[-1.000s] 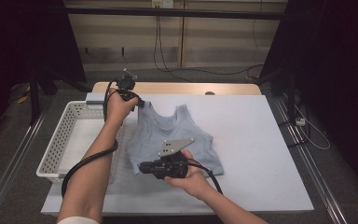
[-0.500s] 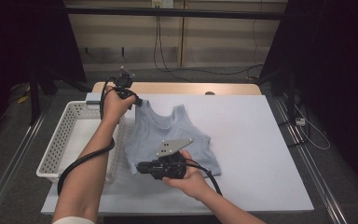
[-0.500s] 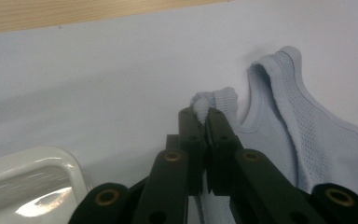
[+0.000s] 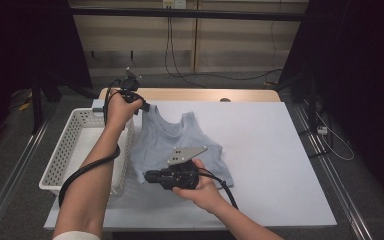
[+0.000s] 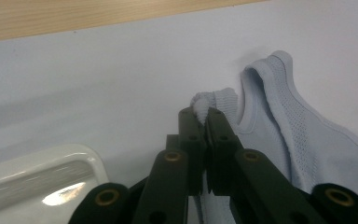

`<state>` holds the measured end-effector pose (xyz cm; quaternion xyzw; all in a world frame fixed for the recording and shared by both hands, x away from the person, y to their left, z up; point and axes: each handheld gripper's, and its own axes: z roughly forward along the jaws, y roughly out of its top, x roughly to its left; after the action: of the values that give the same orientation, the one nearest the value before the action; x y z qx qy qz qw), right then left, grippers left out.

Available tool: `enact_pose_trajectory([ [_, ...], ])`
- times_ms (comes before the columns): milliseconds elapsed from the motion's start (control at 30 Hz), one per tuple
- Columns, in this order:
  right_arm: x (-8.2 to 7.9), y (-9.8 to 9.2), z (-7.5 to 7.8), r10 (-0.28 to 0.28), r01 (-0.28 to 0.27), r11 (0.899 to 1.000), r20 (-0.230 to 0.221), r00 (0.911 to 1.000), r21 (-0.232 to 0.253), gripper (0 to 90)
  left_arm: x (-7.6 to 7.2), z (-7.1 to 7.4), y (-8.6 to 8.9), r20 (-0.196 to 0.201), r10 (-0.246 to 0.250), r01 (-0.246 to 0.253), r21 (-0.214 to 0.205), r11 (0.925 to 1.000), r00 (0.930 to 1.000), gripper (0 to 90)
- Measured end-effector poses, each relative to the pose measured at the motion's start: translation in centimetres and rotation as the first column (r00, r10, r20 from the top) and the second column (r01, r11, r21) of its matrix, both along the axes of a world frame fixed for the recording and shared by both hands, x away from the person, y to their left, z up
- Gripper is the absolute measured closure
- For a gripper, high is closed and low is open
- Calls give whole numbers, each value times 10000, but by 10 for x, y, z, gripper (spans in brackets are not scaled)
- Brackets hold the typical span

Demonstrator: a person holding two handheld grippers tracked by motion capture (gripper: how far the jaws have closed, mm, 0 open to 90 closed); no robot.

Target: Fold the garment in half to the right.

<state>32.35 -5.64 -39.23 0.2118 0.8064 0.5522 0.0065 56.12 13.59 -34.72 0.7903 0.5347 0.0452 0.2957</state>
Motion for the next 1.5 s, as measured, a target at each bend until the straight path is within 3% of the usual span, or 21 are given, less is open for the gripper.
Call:
enact_pose_trajectory([
  [533, 1, 7, 0, 183, -180, 9995, -104, 9998, 251, 847, -3, 7, 12, -67, 107, -105, 240, 9997, 9999, 872],
  [933, 1, -5, -2, 22, -16, 9995, -197, 9998, 322, 847, 0, -3, 6, -181, 239, -231, 439, 9988, 9995, 871],
  [1067, 2, -10, -7, -47, 62, 9993, -420, 9991, 371, 847, 2, -5, 6, -216, 283, -271, 530, 9982, 9994, 870],
  [1500, 2, -31, -12, -533, 551, 9980, -555, 9970, 320, 847, 6, -10, 0, -245, 380, -369, 441, 9983, 9990, 867],
])
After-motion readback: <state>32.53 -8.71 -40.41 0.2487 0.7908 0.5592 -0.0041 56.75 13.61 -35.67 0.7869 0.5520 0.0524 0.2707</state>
